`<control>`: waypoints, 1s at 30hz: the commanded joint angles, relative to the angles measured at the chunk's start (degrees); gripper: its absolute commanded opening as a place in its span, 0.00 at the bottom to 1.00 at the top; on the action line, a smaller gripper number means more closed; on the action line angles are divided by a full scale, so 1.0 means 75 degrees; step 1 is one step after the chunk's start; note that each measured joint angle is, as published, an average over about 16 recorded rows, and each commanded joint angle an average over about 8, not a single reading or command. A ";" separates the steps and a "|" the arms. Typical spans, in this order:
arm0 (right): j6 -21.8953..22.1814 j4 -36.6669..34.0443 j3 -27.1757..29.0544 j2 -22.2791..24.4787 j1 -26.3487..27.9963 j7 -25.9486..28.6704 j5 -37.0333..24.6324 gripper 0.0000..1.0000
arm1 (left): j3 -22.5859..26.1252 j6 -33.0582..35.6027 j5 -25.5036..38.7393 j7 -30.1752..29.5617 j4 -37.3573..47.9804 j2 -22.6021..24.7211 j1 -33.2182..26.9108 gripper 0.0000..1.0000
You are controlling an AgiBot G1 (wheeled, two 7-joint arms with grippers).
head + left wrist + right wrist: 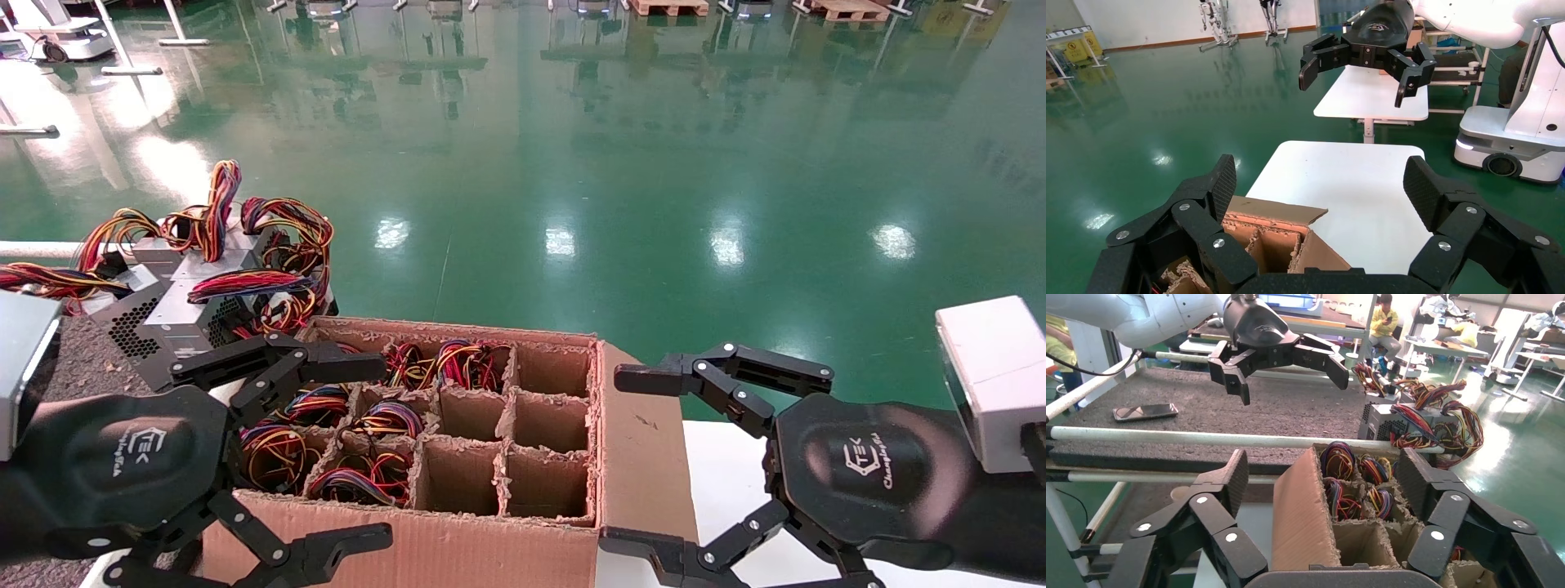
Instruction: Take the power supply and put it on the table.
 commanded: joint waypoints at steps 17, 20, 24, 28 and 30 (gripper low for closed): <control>-0.0001 -0.0002 -0.0001 0.0000 0.0000 -0.0001 0.0000 0.00 | 0.0109 -0.0018 0.0360 0.0118 0.0101 0.0050 -0.0189 1.00; -0.0001 -0.0003 -0.0001 0.0000 0.0001 -0.0001 0.0000 0.00 | 0.0254 -0.0040 0.0773 0.0268 0.0357 0.0196 -0.0470 1.00; -0.0001 -0.0003 -0.0002 0.0000 0.0002 -0.0002 0.0001 0.00 | 0.0509 -0.0006 0.1391 0.0551 0.0946 0.0518 -0.0977 1.00; -0.0001 -0.0003 -0.0003 0.0000 0.0002 -0.0002 0.0001 0.00 | 0.0801 0.0160 0.1988 0.0951 0.1721 0.0924 -0.1563 1.00; -0.0001 -0.0003 -0.0003 0.0000 0.0002 -0.0002 0.0001 0.00 | 0.0958 0.0253 0.2272 0.1179 0.2163 0.1156 -0.1858 1.00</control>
